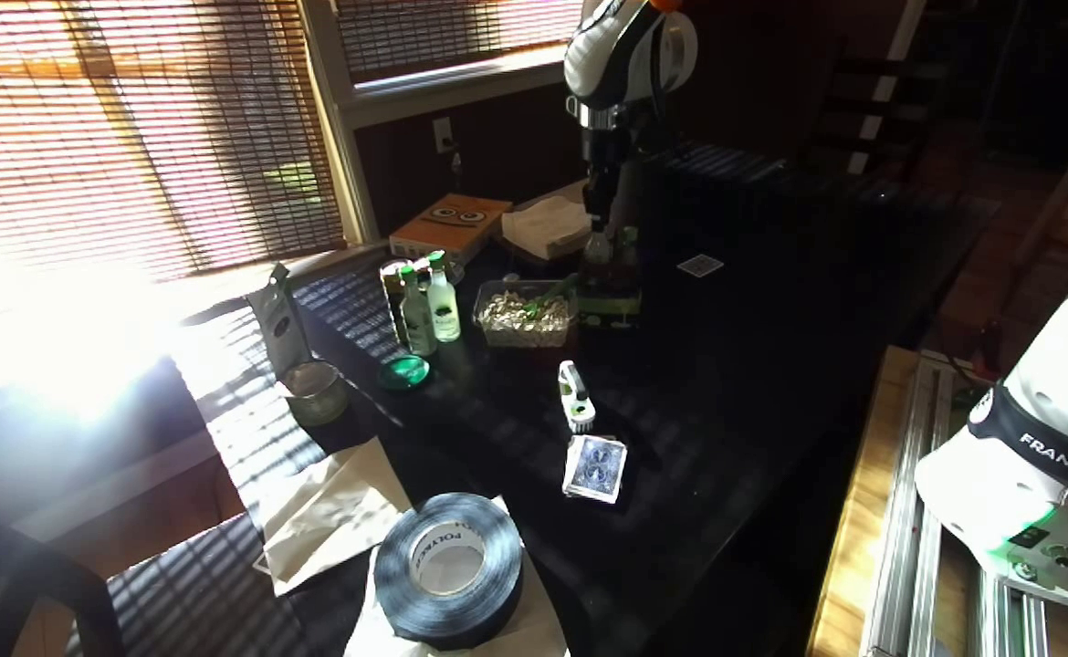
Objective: Remove one glass bottle from the box.
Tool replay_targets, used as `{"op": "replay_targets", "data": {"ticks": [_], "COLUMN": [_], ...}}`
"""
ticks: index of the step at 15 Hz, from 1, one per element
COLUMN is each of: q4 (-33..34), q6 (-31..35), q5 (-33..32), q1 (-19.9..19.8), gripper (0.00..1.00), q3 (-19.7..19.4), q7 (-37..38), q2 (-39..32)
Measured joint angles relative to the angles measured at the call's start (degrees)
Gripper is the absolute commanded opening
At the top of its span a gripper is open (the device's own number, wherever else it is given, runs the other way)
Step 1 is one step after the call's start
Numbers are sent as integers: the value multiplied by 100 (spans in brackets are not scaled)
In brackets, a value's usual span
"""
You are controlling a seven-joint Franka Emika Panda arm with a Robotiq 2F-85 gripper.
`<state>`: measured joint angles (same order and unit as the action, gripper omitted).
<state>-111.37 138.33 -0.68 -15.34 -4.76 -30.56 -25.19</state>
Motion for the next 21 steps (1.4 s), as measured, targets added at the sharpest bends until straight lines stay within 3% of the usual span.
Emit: {"op": "replay_targets", "data": {"ticks": [8,13,14,18,19,21], "q4": [726,791,769,758,758,758], "q6": [-1598,-2189,-2251,-2255,-2255,-2255], "q5": [117,478,622,636,636,636], "q1": [107,614,733,830,800,793], "gripper": [7,7,30,30,7,7], "q3": [122,501,580,538,511,481], "q7": [-91,-290,-333,-298,-312,-319], "q2": [1151,1547,1550,1509,1507,1504]}}
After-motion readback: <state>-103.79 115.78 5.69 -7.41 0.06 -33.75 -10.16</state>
